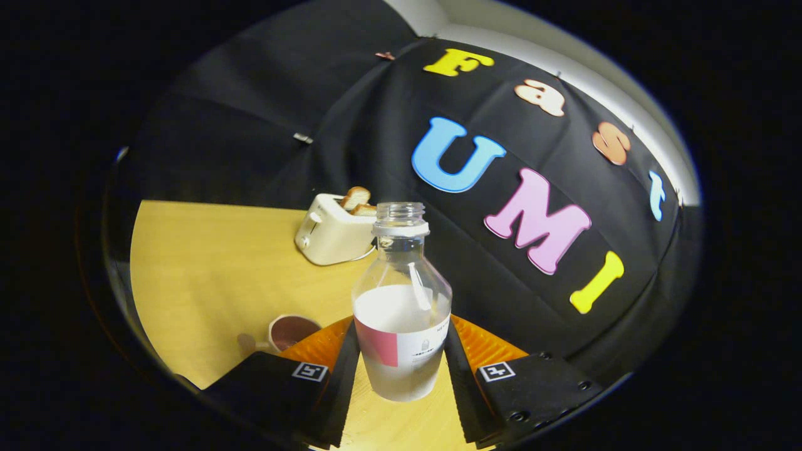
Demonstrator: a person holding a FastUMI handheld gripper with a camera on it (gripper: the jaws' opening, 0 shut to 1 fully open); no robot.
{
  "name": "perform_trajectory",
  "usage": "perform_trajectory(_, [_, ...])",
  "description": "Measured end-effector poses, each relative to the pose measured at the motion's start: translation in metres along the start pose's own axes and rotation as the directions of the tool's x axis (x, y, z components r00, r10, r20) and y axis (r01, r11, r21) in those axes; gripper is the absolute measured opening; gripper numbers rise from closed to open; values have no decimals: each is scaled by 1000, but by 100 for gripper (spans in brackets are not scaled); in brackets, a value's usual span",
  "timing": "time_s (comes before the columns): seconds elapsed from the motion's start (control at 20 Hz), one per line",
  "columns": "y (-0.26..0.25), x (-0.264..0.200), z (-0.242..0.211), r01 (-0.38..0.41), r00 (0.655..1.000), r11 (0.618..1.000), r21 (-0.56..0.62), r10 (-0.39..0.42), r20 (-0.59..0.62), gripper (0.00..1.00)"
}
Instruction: Take the bottle from table, then pour the juice into the cup, finally place the bottle on the coaster
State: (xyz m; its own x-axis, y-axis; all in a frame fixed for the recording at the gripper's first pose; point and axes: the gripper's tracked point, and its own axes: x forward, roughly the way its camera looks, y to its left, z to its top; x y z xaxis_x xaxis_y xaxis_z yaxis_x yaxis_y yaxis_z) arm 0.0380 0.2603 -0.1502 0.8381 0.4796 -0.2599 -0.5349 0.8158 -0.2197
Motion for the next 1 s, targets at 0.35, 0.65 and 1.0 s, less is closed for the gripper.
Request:
perform_trajectory(0.35, [-59, 10, 33, 52, 997, 945, 324, -66, 32, 73])
perform_trajectory(0.65, [-95, 39, 32, 63, 979, 920, 387, -132, 154, 74])
perform_trajectory(1.0, [-94, 102, -39, 109, 988, 910, 399, -143, 56, 74])
